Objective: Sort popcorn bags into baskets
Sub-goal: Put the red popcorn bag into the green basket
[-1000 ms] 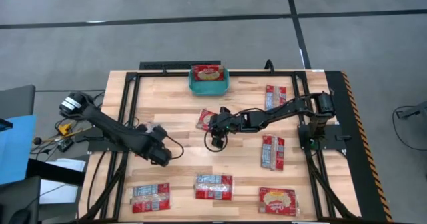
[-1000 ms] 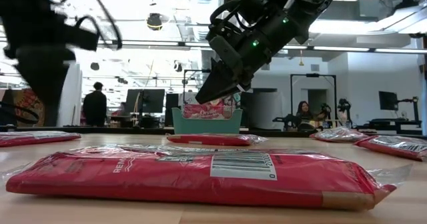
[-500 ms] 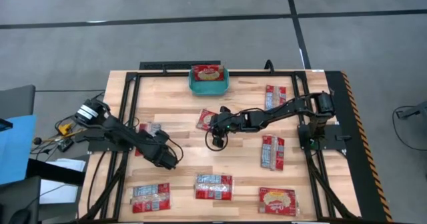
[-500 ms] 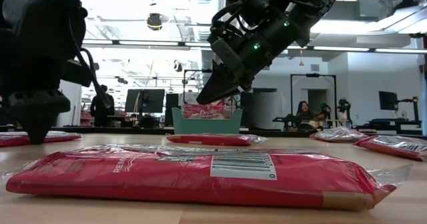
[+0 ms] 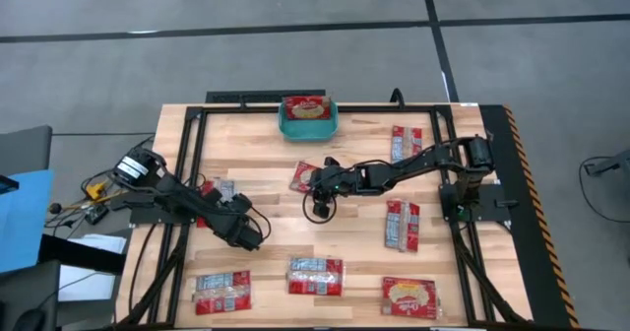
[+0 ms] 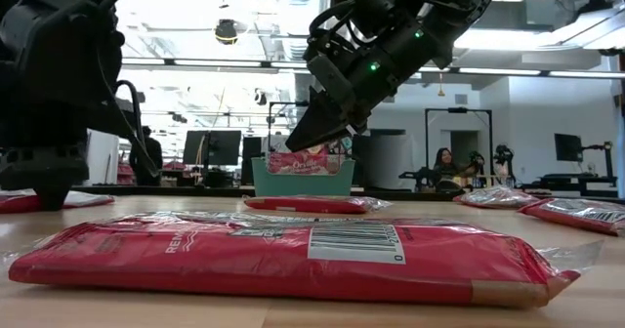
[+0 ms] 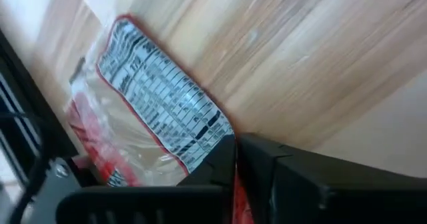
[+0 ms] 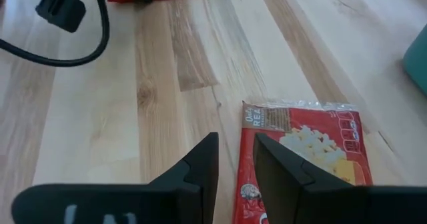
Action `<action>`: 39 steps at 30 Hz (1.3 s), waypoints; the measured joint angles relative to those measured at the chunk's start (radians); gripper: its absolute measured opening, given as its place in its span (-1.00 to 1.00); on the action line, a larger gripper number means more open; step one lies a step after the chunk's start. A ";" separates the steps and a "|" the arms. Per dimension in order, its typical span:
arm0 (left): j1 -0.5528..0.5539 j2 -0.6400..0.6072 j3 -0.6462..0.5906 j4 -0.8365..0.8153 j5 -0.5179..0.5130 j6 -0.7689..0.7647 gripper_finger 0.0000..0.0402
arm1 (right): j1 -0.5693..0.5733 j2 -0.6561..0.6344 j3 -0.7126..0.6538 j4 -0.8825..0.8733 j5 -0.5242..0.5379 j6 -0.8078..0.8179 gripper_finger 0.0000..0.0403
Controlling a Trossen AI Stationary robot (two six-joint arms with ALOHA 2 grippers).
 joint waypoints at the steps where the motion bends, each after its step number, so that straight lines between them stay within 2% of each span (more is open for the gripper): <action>1: -0.002 -0.007 0.016 -0.007 -0.016 0.034 -0.99 | 0.002 0.000 0.000 0.000 0.000 0.001 -0.42; 6: -0.003 -0.091 0.121 -0.001 -0.131 0.184 -1.00 | 0.020 -0.014 0.000 -0.002 0.075 -0.027 -0.42; 9: -0.009 -0.161 0.172 -0.016 -0.189 0.257 -1.00 | 0.025 -0.041 0.000 0.011 0.084 -0.051 -0.42; 11: -0.009 -0.206 0.183 -0.018 -0.186 0.272 -1.00 | 0.029 -0.054 0.000 0.009 0.086 -0.061 -0.42; 14: -0.002 -0.254 0.186 -0.038 -0.173 0.179 -1.00 | 0.029 -0.066 0.000 -0.003 0.087 -0.067 -0.42; 18: -0.011 -0.240 0.186 -0.113 -0.171 0.027 -0.96 | 0.028 -0.067 0.000 0.000 0.094 -0.069 -0.42; 23: -0.052 -0.169 0.186 -0.187 -0.072 -0.080 -0.74 | 0.028 -0.067 0.000 0.003 0.095 -0.070 -0.42; 27: -0.096 -0.122 0.186 -0.193 0.034 -0.075 -0.48 | 0.028 -0.067 0.000 -0.006 0.094 -0.085 -0.42; 30: -0.135 -0.082 0.179 -0.189 0.050 -0.065 -0.28 | 0.028 -0.067 0.000 -0.006 0.093 -0.084 -0.42; 32: -0.150 -0.067 0.156 -0.190 0.066 -0.053 -0.16 | 0.028 -0.067 0.000 -0.009 0.092 -0.080 -0.42; 35: -0.143 -0.061 0.097 -0.180 0.148 -0.052 0.00 | 0.032 -0.067 0.000 -0.012 0.092 -0.077 -0.42; 39: -0.131 -0.061 0.034 -0.133 0.232 -0.040 0.13 | 0.036 -0.067 0.000 -0.024 0.091 -0.069 -0.42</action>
